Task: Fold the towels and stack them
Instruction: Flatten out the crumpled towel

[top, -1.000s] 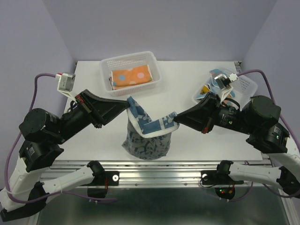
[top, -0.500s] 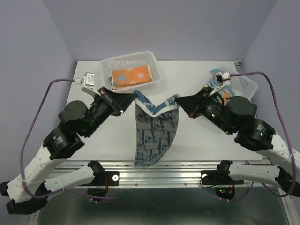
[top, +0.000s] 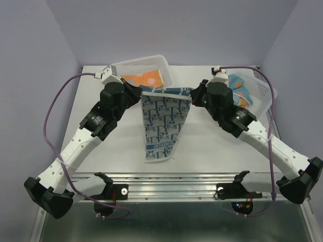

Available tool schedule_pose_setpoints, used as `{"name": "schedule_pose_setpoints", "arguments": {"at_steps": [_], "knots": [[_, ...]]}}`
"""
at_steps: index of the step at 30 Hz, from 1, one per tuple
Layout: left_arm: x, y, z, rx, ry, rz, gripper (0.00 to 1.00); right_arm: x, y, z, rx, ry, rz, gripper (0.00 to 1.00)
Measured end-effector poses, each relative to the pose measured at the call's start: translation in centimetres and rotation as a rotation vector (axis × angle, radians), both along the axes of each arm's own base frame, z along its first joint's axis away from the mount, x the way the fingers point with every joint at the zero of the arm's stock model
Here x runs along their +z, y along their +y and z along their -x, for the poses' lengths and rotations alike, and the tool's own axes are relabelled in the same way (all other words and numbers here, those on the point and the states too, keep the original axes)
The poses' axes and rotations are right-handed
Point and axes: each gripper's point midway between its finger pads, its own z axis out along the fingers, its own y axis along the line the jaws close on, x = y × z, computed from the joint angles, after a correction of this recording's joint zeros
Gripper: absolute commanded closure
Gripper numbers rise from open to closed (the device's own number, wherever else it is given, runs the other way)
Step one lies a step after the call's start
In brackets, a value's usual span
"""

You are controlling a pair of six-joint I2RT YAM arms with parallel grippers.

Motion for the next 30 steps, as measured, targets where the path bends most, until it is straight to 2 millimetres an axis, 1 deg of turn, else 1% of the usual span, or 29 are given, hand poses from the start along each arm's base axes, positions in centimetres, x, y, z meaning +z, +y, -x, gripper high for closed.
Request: {"name": "schedule_pose_setpoints", "arguments": {"at_steps": [2,5,6,9,10,11,12,13,14,15,16,18,19,20,22,24,27,30], "knots": [[0.1,0.1,-0.2,-0.005,-0.009,-0.008,1.0,0.6,0.2,0.1,0.017,-0.018,-0.009,0.99],[1.1,0.0,0.1,-0.03,-0.042,-0.004,1.0,1.5,0.4,0.7,0.049,-0.034,-0.028,0.99],[1.7,-0.1,0.6,-0.051,-0.06,0.004,1.0,2.0,0.4,1.1,0.063,-0.043,-0.039,0.99],[4.4,-0.2,2.7,-0.126,-0.132,0.044,1.0,4.1,0.9,3.1,0.157,-0.065,-0.092,0.99],[6.1,-0.2,4.1,-0.164,-0.18,0.072,1.0,5.8,1.0,4.3,0.203,-0.09,-0.129,0.99],[8.0,0.1,5.7,-0.199,-0.237,0.106,1.0,7.0,1.0,5.1,0.232,-0.109,-0.158,0.99],[9.3,0.2,6.8,-0.228,-0.275,0.128,1.0,8.8,1.1,6.6,0.288,-0.137,-0.203,0.99],[11.0,0.4,8.5,-0.267,-0.327,0.159,1.0,10.5,1.1,8.2,0.344,-0.165,-0.245,0.99],[12.6,0.5,10.3,-0.318,-0.38,0.192,1.0,11.8,1.2,9.5,0.393,-0.187,-0.278,0.99],[13.4,0.4,11.4,-0.35,-0.403,0.214,1.0,13.5,1.3,11.4,0.466,-0.211,-0.321,0.99],[14.5,0.6,12.5,-0.379,-0.438,0.234,1.0,14.5,1.1,12.4,0.498,-0.23,-0.343,0.99],[17.0,0.6,16.0,-0.486,-0.524,0.29,1.0,17.0,1.1,15.9,0.625,-0.267,-0.414,0.99],[17.9,0.4,17.6,-0.543,-0.553,0.316,1.0,17.6,1.0,16.9,0.657,-0.274,-0.433,0.99],[18.4,0.3,18.7,-0.589,-0.571,0.333,1.0,18.2,1.0,18.3,0.711,-0.276,-0.458,0.99],[18.8,0.1,20.4,-0.654,-0.577,0.36,1.0,19.1,0.9,20.6,0.798,-0.276,-0.5,0.99],[19.0,0.0,21.6,-0.698,-0.574,0.383,1.0,19.8,0.7,22.7,0.876,-0.279,-0.53,0.99],[19.0,0.3,23.1,-0.739,-0.575,0.408,1.0,20.1,0.4,24.1,0.922,-0.265,-0.559,0.99],[18.8,0.5,23.7,-0.748,-0.576,0.42,1.0,20.0,0.3,24.8,0.945,-0.26,-0.572,0.99]]}}
